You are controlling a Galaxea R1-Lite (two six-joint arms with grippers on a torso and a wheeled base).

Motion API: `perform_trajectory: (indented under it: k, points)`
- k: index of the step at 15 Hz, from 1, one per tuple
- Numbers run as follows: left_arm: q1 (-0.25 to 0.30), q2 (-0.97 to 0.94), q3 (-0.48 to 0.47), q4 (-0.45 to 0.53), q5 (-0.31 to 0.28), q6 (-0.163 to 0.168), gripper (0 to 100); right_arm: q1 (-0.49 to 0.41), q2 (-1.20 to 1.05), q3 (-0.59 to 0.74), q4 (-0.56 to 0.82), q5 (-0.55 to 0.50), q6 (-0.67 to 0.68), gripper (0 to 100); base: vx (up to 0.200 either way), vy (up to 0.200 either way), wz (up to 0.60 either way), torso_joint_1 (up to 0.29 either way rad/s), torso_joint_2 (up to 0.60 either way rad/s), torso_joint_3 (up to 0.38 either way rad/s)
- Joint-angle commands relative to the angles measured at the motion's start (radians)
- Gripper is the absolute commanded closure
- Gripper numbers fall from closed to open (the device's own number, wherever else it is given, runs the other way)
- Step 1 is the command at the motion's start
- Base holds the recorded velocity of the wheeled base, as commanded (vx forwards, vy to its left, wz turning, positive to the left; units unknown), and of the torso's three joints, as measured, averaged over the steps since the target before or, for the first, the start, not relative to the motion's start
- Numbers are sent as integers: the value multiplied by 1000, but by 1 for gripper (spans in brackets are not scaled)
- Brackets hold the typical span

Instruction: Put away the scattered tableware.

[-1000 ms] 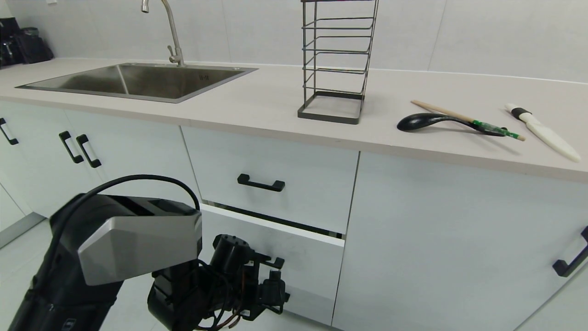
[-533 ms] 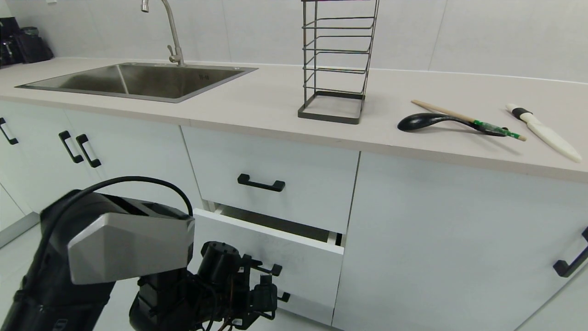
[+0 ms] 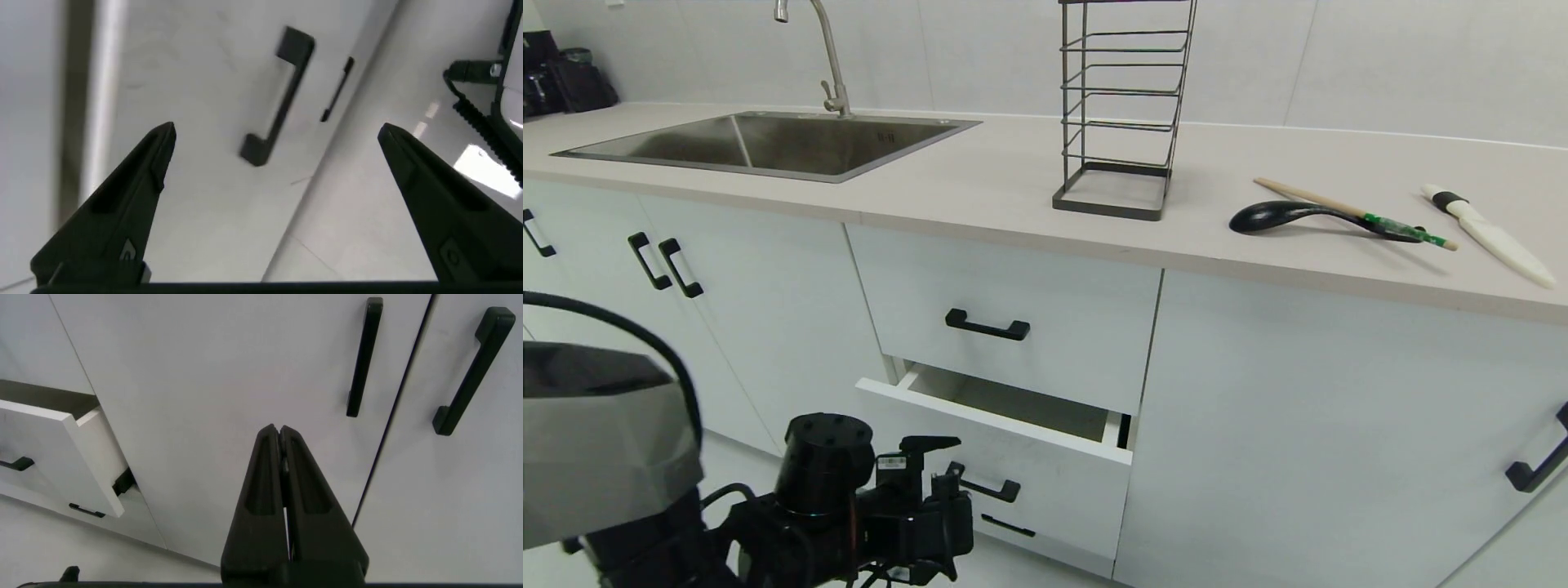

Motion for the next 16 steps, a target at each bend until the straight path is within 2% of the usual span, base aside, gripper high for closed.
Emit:
perform_trajectory:
  k: [1,4,5,8,14,16]
  points:
    - [0,-182,31,3,-29,-19,0,0,2,0,0,0,0,100,0,0,0,0,0,0]
    - [9,-157,-17,3,-30,-25,0,0,2,0,0,0,0,100,0,0,0,0,0,0]
    - [9,-73,-89,3,-32,-25,0,0,2,0,0,0,0,100,0,0,0,0,0,0]
    - [9,48,-161,-1,-32,-25,0,0,2,0,0,0,0,100,0,0,0,0,0,0]
    - [11,177,-265,-3,-56,-23,0,0,2,0,0,0,0,100,0,0,0,0,0,0]
    - [11,193,-267,-1,-56,-22,0,0,2,0,0,2,0,100,0,0,0,0,0,0]
